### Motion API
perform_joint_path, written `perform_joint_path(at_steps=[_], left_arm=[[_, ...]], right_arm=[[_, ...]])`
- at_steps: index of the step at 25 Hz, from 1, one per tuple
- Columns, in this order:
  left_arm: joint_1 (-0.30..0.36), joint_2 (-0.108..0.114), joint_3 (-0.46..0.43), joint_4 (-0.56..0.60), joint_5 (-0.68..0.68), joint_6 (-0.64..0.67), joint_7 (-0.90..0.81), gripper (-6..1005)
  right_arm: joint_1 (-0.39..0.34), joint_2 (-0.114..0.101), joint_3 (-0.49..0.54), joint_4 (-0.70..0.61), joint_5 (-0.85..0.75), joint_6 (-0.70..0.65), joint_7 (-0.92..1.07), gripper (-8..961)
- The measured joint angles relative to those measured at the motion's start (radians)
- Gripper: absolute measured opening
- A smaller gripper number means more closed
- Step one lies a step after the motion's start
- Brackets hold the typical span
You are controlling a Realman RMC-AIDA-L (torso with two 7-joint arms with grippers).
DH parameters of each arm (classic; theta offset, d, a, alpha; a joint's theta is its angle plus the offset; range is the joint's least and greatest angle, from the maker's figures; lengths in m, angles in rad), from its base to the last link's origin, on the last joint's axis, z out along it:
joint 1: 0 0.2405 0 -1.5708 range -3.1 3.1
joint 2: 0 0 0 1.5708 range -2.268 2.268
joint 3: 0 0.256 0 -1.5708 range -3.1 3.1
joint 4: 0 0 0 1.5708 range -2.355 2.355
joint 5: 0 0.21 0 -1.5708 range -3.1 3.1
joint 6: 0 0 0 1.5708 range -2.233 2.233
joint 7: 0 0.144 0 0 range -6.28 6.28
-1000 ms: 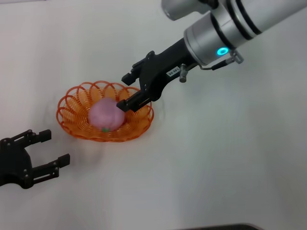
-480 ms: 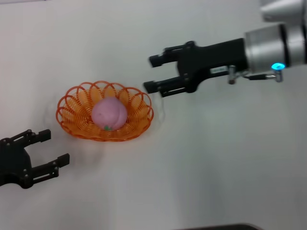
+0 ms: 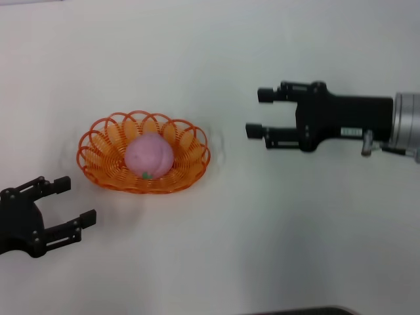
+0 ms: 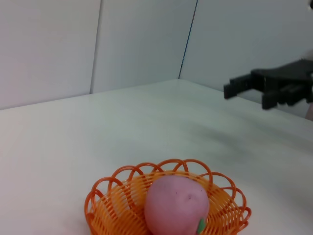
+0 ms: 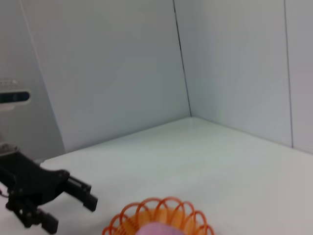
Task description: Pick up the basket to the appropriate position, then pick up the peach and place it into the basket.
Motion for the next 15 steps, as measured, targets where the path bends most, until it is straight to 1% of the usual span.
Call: perform_joint_path(at_steps=[8,15], left_arm=[[0.004,0.001,0.0,0.0,0.006,0.002,0.0,812],[0.004,0.005,0.0,-0.026,0.009,0.01,0.001,812]], right_arm=[[-0.061,0.0,0.009,0.094,-0.005,-0.016,-0.15,775],[-0.089,-0.003,0.013,0.135,-0.02,-0.001,-0.221,775]])
